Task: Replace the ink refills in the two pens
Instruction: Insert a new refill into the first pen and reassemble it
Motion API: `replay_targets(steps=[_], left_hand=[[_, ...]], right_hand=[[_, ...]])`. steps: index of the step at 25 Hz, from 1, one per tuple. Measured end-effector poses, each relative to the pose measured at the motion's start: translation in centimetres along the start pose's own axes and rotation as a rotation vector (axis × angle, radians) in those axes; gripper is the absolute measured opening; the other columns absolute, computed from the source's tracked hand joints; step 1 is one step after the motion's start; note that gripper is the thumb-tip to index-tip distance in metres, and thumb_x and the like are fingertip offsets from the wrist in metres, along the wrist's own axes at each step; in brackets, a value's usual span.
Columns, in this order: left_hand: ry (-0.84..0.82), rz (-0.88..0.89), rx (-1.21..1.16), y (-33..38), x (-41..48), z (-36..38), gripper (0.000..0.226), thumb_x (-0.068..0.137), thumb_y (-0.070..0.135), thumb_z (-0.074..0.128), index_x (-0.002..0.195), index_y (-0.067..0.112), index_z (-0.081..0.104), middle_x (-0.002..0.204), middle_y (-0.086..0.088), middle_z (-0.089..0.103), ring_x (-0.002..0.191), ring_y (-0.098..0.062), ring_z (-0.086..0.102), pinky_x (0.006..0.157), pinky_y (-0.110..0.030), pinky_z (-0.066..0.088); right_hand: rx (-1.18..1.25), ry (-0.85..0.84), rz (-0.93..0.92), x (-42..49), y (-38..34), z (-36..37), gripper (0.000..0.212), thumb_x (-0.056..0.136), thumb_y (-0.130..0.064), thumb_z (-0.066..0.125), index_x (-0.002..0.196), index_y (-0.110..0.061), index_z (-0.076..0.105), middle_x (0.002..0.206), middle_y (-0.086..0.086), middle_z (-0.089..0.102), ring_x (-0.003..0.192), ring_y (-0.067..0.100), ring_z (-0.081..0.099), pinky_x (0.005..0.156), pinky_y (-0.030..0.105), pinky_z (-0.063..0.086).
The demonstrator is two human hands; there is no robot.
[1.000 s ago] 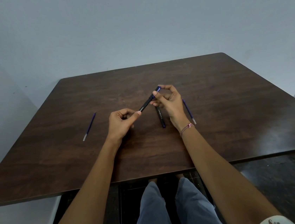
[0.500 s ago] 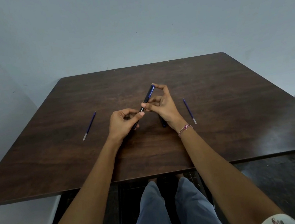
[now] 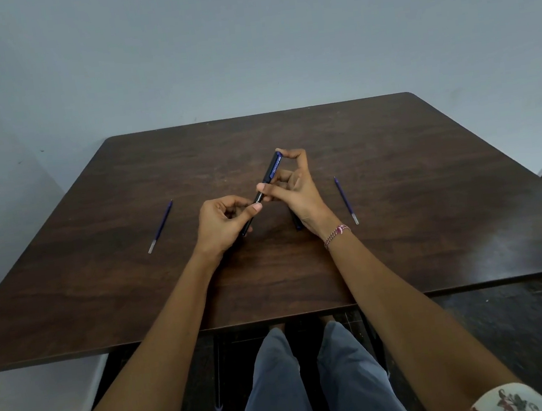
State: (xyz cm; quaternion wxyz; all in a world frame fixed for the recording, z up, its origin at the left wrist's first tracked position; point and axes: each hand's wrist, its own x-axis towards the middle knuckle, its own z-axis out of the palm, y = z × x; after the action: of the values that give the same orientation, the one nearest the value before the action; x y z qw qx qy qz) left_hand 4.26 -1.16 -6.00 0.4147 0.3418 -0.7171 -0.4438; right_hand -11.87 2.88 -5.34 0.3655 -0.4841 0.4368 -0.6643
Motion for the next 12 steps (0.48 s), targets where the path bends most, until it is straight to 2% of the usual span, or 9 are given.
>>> replay_targets(steps=[4, 7, 12], left_hand=[[-0.015, 0.002, -0.009, 0.1, -0.15, 0.07, 0.005, 0.081, 0.015, 0.073, 0.076, 0.014, 0.071, 0.051, -0.001, 0.06, 0.046, -0.018, 0.061, 0.046, -0.023, 0.048], [-0.015, -0.019, -0.015, 0.19, -0.02, 0.08, 0.007, 0.08, 0.017, 0.074, 0.081, 0.01, 0.072, 0.054, -0.003, 0.063, 0.047, -0.017, 0.061, 0.046, -0.023, 0.049], [-0.016, -0.075, -0.081, 0.13, 0.16, 0.14, 0.006, 0.077, 0.018, 0.076, 0.078, 0.014, 0.073, 0.054, -0.002, 0.066, 0.046, -0.014, 0.061, 0.046, -0.021, 0.05]], right_hand=[[-0.014, 0.001, -0.01, 0.08, 0.0, 0.0, 0.06, 0.08, 0.006, 0.069, 0.117, -0.027, 0.035, 0.083, 0.01, 0.063, 0.071, 0.014, 0.065, 0.069, 0.025, 0.056], [-0.039, 0.023, -0.057, 0.02, 0.23, 0.16, 0.06, 0.081, 0.004, 0.07, 0.118, -0.028, 0.036, 0.083, 0.009, 0.063, 0.071, 0.012, 0.066, 0.067, 0.025, 0.056], [-0.106, 0.123, -0.106, -0.14, 0.13, -0.17, 0.053, 0.08, -0.01, 0.075, 0.121, -0.028, 0.046, 0.078, 0.009, 0.068, 0.071, 0.017, 0.068, 0.07, 0.028, 0.057]])
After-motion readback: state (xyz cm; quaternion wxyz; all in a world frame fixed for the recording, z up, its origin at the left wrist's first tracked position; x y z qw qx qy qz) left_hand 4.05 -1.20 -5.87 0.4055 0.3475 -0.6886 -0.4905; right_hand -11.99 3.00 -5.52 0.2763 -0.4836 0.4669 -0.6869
